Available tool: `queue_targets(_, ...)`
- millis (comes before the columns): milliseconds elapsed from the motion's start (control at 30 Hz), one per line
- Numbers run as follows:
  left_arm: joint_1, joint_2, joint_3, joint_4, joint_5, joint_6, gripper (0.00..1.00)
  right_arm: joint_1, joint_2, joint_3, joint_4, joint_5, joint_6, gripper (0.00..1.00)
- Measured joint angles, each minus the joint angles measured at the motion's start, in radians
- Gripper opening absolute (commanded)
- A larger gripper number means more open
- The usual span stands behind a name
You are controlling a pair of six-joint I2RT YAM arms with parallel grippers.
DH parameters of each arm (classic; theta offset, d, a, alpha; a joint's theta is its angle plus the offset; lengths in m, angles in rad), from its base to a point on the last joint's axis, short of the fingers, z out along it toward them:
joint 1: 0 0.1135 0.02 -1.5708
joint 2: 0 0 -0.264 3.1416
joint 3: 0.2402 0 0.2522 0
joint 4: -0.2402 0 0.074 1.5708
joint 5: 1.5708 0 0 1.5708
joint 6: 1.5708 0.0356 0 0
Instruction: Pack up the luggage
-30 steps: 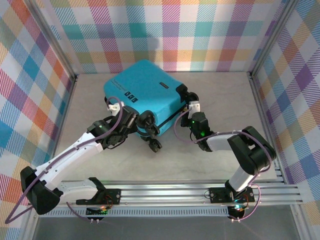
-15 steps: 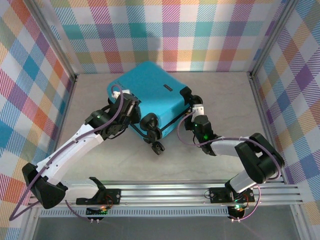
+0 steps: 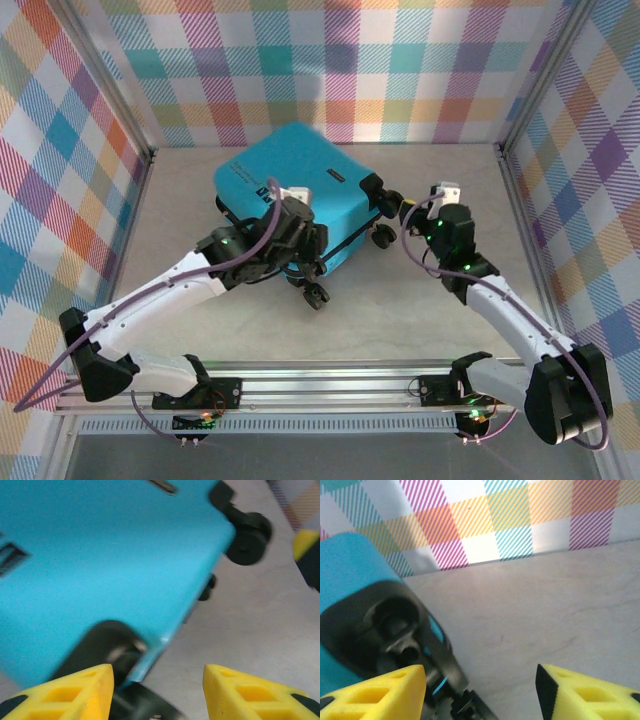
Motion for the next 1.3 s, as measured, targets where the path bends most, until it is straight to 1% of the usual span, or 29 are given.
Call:
queue_targets(67,-0.044,0.039,0.007,0.038,0.018,0.003,0.51,-0.043,0.018,0.06,-0.057,-0.048,0.008,0.74)
queue_targets(200,-0.095,0.161,0.045,0.113,0.068,0.002,0.51,-0.123,0.132,0.207,-0.14,-0.169,0.024,0.76)
queue_targets(367,-0.111,0.326,0.106,0.142,0.087,-0.013,0.51,-0.18,0.314,0.326,-0.17,-0.312,0.054,0.76)
queue_targets(433,-0.111,0.375,0.114,0.137,0.079,-0.027,0.51,-0.196,0.374,0.337,-0.172,-0.383,0.065,0.76)
queue_targets(533,-0.109,0.408,0.116,0.098,0.066,-0.05,0.51,-0.209,0.426,0.337,-0.173,-0.48,0.085,0.76)
queue_targets(733,-0.09,0.41,0.092,0.076,0.061,-0.092,0.51,-0.225,0.433,0.332,-0.122,-0.622,0.123,0.76)
queue_targets(900,-0.062,0.404,0.042,0.062,0.054,-0.113,0.5,-0.224,0.414,0.283,-0.043,-0.711,0.158,0.76)
queue_targets(1100,-0.035,0.359,-0.014,0.056,0.047,-0.124,0.5,-0.187,0.383,0.251,-0.03,-0.785,0.166,0.76)
queue_targets(1300,-0.018,0.273,-0.08,0.05,0.044,-0.138,0.5,-0.142,0.381,0.209,-0.045,-0.822,0.166,0.76)
